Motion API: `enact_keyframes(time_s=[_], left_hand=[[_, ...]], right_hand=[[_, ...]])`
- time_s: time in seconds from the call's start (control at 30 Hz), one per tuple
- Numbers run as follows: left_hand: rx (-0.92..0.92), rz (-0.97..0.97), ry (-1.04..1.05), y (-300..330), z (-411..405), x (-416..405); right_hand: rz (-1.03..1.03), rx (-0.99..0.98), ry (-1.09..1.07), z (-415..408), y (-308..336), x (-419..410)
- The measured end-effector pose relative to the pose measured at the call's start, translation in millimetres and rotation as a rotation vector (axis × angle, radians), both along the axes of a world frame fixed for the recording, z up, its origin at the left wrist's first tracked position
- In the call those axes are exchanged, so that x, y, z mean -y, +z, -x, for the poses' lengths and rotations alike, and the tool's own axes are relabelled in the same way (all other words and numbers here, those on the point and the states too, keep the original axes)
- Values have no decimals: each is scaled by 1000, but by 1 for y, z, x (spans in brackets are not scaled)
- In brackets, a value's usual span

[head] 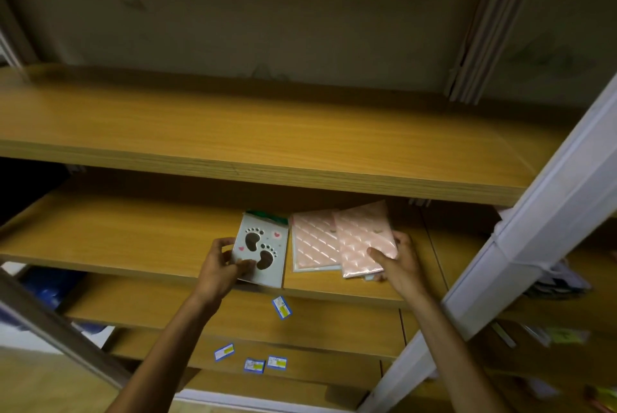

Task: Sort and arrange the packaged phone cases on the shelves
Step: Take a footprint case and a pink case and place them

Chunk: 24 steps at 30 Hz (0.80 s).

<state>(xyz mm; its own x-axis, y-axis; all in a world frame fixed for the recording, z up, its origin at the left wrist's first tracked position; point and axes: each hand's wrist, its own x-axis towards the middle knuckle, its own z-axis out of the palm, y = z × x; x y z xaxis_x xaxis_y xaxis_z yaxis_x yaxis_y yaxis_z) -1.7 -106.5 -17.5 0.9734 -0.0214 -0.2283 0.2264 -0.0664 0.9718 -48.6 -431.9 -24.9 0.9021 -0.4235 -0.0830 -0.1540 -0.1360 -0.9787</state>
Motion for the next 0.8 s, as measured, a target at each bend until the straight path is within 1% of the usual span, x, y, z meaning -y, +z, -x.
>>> enact_keyframes(time_s=[0.1,0.27,0.47,0.7,0.8], left_hand=[[-16,114,7,1,6,-6],[36,206,-20,9,16,-11],[105,222,-211,23,22,-1],[95,247,-467,26,39,13],[69,270,-573,26,53,26]], right_hand=[[-77,33,-1,8,5,-3],[-75,98,32,29,15,-9],[-68,158,-23,70,29,-16],[-55,188,-167,145,39,-33],[-42,169,-240,183,39,-40]])
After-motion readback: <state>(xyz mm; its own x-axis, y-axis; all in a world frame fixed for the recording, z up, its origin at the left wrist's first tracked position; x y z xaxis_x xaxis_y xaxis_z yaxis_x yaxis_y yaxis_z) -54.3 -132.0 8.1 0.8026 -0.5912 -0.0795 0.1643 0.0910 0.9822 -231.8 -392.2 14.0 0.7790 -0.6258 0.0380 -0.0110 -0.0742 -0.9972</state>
